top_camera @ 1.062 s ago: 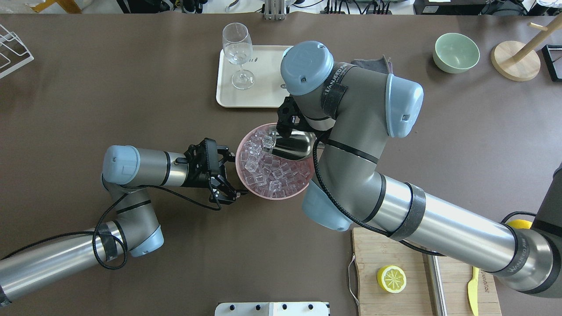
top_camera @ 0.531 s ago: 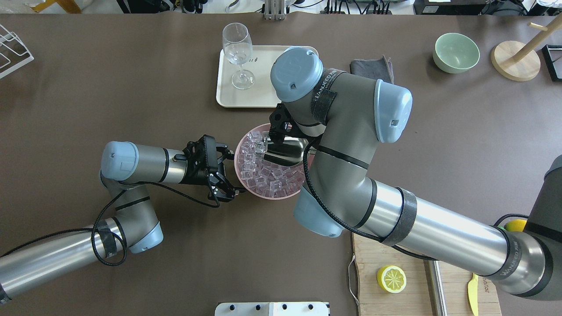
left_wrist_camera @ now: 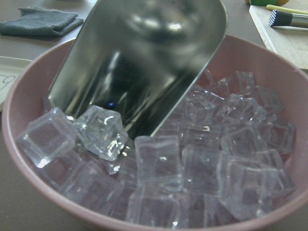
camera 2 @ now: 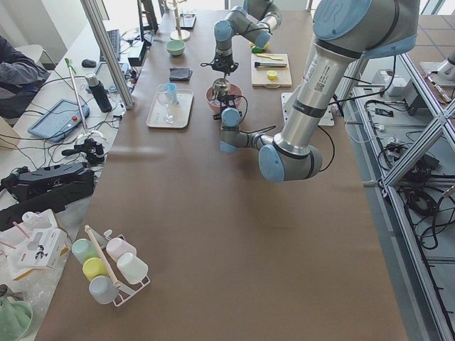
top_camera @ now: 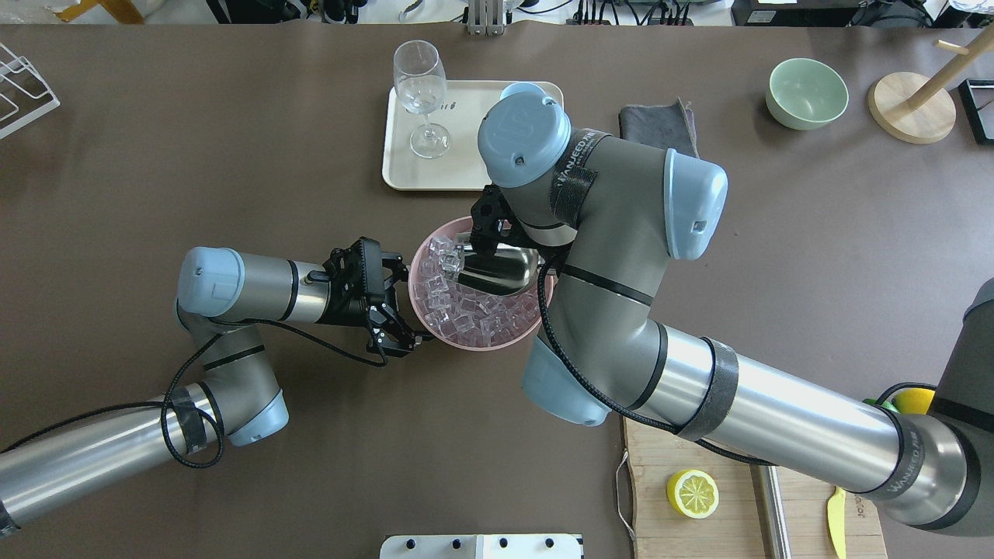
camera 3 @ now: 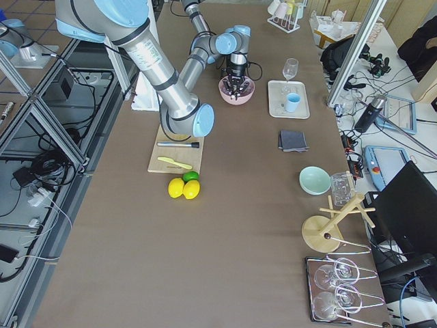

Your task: Put ice in cup with scoop

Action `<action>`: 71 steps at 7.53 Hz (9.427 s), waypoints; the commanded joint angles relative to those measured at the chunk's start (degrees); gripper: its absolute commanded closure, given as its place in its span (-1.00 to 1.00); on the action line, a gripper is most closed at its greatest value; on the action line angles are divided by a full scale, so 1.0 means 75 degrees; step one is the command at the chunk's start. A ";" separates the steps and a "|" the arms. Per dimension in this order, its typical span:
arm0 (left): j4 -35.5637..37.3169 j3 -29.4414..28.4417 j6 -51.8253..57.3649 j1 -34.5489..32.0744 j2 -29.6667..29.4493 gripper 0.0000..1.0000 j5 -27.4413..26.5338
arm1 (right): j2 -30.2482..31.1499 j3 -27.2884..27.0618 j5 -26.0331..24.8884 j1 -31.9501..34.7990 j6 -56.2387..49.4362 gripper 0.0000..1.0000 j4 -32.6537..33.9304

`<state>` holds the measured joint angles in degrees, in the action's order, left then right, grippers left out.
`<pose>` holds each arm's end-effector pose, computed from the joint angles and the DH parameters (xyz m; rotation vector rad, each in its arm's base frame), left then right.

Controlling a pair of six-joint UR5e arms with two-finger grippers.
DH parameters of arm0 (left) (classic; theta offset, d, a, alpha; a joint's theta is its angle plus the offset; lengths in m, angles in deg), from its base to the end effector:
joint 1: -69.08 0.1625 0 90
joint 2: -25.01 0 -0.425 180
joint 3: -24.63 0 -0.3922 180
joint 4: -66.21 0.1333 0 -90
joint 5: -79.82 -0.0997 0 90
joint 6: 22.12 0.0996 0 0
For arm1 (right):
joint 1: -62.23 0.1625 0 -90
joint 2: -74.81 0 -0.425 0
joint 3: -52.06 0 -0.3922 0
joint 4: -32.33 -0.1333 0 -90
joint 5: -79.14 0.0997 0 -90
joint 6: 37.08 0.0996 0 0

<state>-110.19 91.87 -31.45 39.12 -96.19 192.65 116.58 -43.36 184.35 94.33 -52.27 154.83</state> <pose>0.5515 -0.4272 0.3614 1.2313 1.2397 0.9895 -0.5166 -0.4506 0.1834 0.2649 -0.4067 -1.3016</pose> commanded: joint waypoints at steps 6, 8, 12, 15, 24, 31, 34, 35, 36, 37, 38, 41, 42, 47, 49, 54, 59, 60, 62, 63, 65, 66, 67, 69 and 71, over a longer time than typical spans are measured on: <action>0.0154 0.0035 0.0001 -0.0001 0.0023 -0.95 0.0096 | 0.0862 -0.0576 -0.0012 -0.0003 0.1051 1.00 -0.1649; 0.0154 0.0047 0.0001 -0.0001 0.0023 -0.95 0.0096 | 0.1039 -0.0578 -0.0024 -0.0003 0.1321 1.00 -0.2221; 0.0154 0.0047 0.0001 -0.0001 0.0035 -0.95 0.0096 | 0.1227 -0.0765 -0.0001 -0.0014 0.1695 1.00 -0.2866; 0.0154 0.0047 0.0001 -0.0001 0.0035 -0.95 0.0096 | 0.1682 -0.1442 0.0011 -0.0014 0.1967 1.00 -0.3196; 0.2256 0.1986 0.0013 -0.1077 0.1261 -0.96 0.0776 | 0.1896 -0.1752 0.1741 0.1832 0.3268 1.00 -0.3832; 0.3984 0.2262 -0.0010 -0.1861 0.1593 -0.96 0.0846 | 0.0190 -0.0045 0.3198 0.2786 0.3670 1.00 -0.0673; 0.5679 0.2715 0.0013 -0.2636 0.1908 -0.96 0.1327 | -0.1019 0.1969 0.3292 0.2786 0.3130 1.00 0.0014; 0.6404 0.3067 0.0013 -0.2835 0.2188 -0.96 0.1269 | -0.1266 0.2417 0.3304 0.2786 0.3058 1.00 0.0258; 0.6701 0.3175 0.0001 -0.3185 0.2377 -0.96 0.1326 | -0.1443 0.2793 0.3304 0.2786 0.2988 1.00 0.0295; 0.7099 0.3303 -0.0011 -0.3467 0.2529 -0.96 0.1350 | -0.1653 0.3168 0.3292 0.2763 0.2987 1.00 0.0435; 0.7625 0.3421 0.0001 -0.3667 0.2693 -0.96 0.1362 | -0.1829 0.3346 0.3292 0.2717 0.2987 1.00 0.0761; 0.8458 0.3936 0.0013 -0.4438 0.3512 -0.96 0.1699 | -0.2053 0.3371 0.3164 0.2483 0.2392 1.00 0.2026; 0.8996 0.3938 0.0013 -0.4860 0.3620 -0.96 0.2084 | -0.2077 0.3394 0.3093 0.2482 0.2331 1.00 0.2192; 1.0079 0.3705 -0.0080 -0.6536 0.4522 -0.96 0.3394 | -0.2896 0.4575 0.2800 0.2470 0.1699 1.00 0.2440; 1.0954 0.3644 -0.0069 -0.7193 0.4593 -0.96 0.3717 | -0.2898 0.4602 0.2683 0.2458 0.1582 1.00 0.2428; 1.1017 0.3739 -0.0081 -0.7595 0.4875 -0.96 0.3776 | -0.0550 0.1214 0.2566 0.2927 0.2186 1.00 0.2358; 1.1017 0.3621 -0.0081 -0.7676 0.4898 -0.96 0.3741 | 0.2780 -0.1000 0.2354 0.3021 0.4258 1.00 0.0996; 1.1017 0.3470 -0.0069 -0.7665 0.4921 -0.96 0.3741 | 0.3343 -0.0965 0.2389 0.3021 0.4798 1.00 0.0013; 1.1005 0.3481 -0.0081 -0.7688 0.4922 -0.96 0.3741 | 0.3967 -0.0930 0.2739 0.2997 0.5678 1.00 -0.0769; 1.1005 0.3515 -0.0069 -0.7688 0.4922 -0.96 0.3729 | 0.4144 -0.0756 0.2857 0.2986 0.6019 1.00 -0.1200; 1.1017 0.3504 -0.0069 -0.7688 0.4933 -0.96 0.3717 | 0.4379 -0.0323 0.2893 0.2927 0.6651 1.00 -0.2172; 1.1017 0.3527 -0.0069 -0.7688 0.4933 -0.96 0.3729 | 0.4403 -0.0054 0.2928 0.2834 0.6910 1.00 -0.2618; 1.1017 0.3504 -0.0081 -0.7677 0.4922 -0.96 0.3717 | 0.4403 0.0158 0.2929 0.2706 0.7017 1.00 -0.2912; 1.1005 0.3504 -0.0081 -0.7676 0.4922 -0.96 0.3717 | 0.4403 0.0382 0.2987 0.2576 0.7065 1.00 -0.3218; 1.1005 0.3527 -0.0081 -0.7642 0.4922 -0.96 0.3402 | 0.4403 0.0535 0.3292 0.2575 0.7053 -0.64 -0.3383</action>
<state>-27.65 118.18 -32.02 -18.44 -59.27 219.86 149.60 -40.26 207.71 113.79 0.59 130.93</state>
